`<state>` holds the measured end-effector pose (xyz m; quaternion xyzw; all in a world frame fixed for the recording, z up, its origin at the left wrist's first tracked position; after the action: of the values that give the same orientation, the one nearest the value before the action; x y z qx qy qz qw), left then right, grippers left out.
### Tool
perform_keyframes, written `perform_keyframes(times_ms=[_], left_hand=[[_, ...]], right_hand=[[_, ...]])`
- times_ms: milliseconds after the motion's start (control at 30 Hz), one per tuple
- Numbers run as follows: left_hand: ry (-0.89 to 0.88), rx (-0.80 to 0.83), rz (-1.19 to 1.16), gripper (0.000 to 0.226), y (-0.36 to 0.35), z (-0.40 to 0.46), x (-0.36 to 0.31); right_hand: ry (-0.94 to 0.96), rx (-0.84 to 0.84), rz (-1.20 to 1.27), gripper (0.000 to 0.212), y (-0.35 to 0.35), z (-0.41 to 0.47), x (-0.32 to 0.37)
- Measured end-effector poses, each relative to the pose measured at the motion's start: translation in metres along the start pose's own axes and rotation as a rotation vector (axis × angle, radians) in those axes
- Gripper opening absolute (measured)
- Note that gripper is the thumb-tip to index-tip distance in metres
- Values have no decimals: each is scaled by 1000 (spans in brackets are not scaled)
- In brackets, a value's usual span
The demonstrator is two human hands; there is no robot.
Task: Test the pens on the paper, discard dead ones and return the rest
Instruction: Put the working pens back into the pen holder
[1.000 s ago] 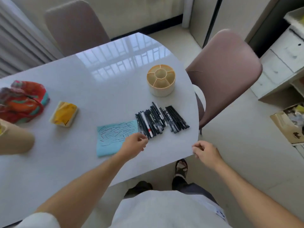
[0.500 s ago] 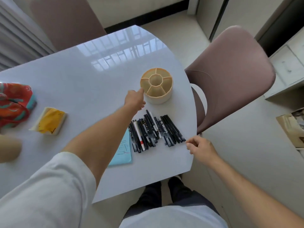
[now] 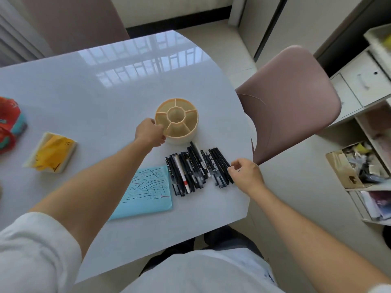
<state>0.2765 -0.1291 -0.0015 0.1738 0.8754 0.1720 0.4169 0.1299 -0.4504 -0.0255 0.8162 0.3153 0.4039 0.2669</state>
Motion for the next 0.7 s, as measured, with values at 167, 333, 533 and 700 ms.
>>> perform_keyframes(times_ms=[167,333,533,700], left_hand=[[43,-46,-112,30,35,-10,40],[93,-66,-180,38,49,-25,68],[144,-57,-253,31,41,-45,87],[180,-64,-326,28,32,-57,90]], right_hand=[[7,-1,-222,38,-12,16,21],[49,24,-361,37,-15,31,33],[130,69,-500,34,-11,43,44],[157,124,-530,32,-10,48,47]])
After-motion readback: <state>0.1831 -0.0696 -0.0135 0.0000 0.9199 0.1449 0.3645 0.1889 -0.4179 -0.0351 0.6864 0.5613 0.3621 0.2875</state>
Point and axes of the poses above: each hand's wrist, its own z-axis towards the middle knuckle, its own y-axis out of the back of the hand, x = y × z, the point moved 3 cm from there along z, towards the middle knuckle, and after that the axes turned 6 degrees about x, right-handed, at the moved point
